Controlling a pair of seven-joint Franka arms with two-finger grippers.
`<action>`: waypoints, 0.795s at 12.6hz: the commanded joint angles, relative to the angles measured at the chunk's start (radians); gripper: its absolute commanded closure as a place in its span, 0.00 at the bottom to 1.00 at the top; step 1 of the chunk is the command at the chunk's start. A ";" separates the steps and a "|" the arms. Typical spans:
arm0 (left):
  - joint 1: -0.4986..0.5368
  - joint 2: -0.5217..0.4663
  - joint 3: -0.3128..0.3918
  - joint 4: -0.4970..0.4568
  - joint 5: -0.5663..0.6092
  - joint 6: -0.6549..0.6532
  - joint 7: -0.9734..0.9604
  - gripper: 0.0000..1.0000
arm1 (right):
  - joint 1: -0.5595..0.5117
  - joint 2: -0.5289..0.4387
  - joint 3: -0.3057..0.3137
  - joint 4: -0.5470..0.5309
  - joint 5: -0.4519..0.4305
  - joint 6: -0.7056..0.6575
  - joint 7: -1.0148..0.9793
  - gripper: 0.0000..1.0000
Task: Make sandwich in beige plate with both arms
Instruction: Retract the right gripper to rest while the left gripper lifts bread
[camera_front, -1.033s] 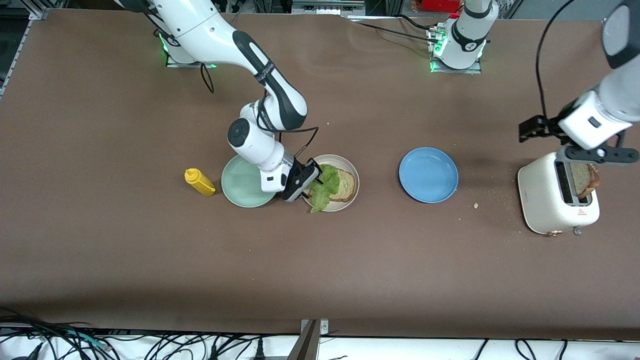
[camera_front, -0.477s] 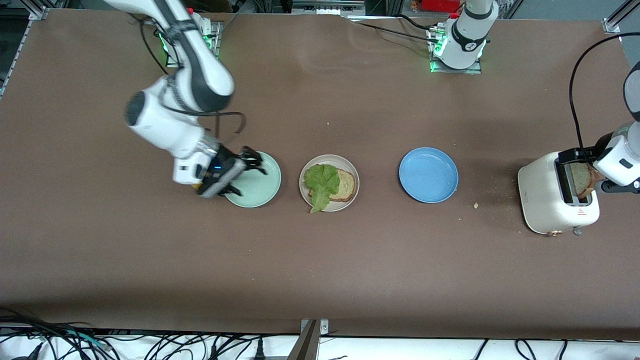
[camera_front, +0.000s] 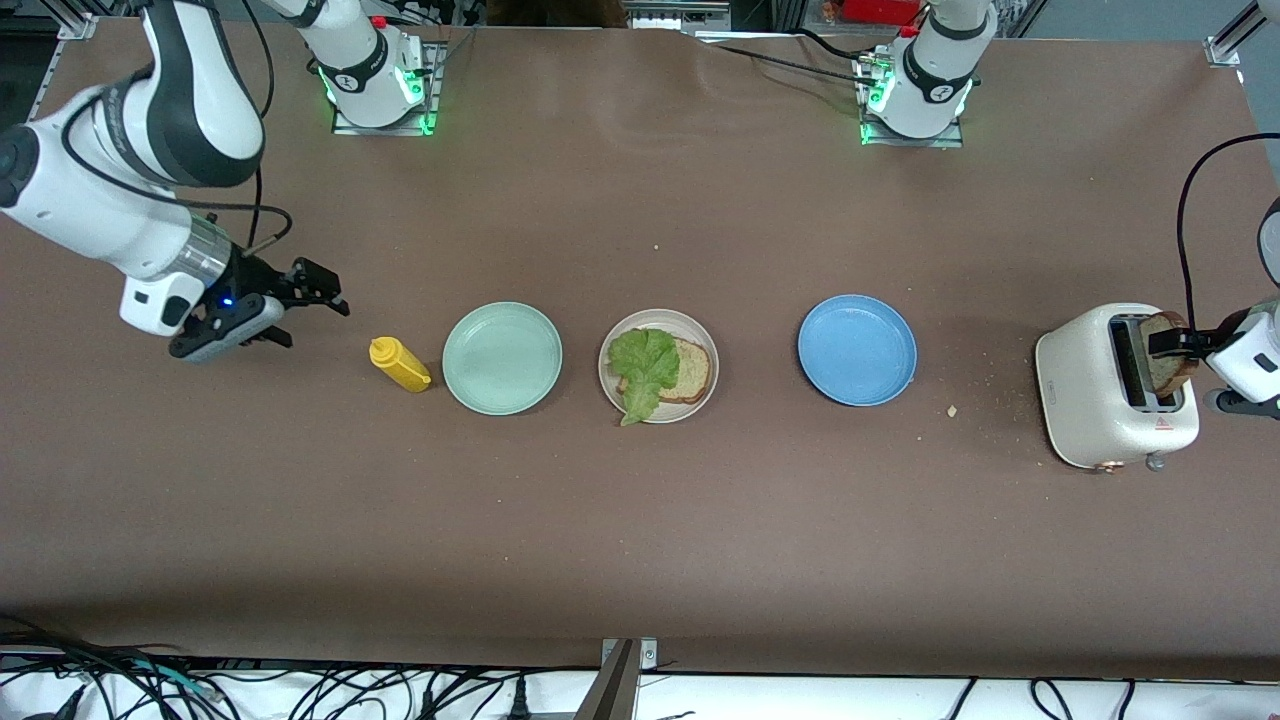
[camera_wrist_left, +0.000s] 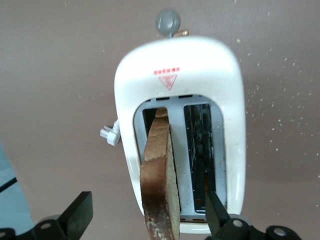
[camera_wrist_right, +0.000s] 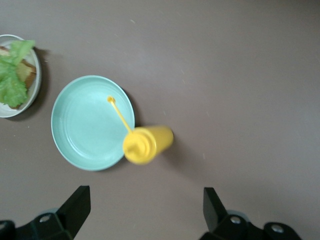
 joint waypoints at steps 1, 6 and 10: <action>0.022 -0.018 -0.016 -0.033 -0.045 0.007 0.015 0.36 | 0.008 -0.078 0.010 0.067 -0.144 -0.174 0.252 0.00; 0.022 -0.018 -0.016 -0.018 -0.046 -0.006 0.022 1.00 | -0.006 0.139 0.006 0.564 -0.206 -0.477 0.391 0.00; 0.022 -0.044 -0.020 0.023 -0.047 -0.059 0.022 1.00 | -0.015 0.158 0.006 0.613 -0.196 -0.514 0.430 0.00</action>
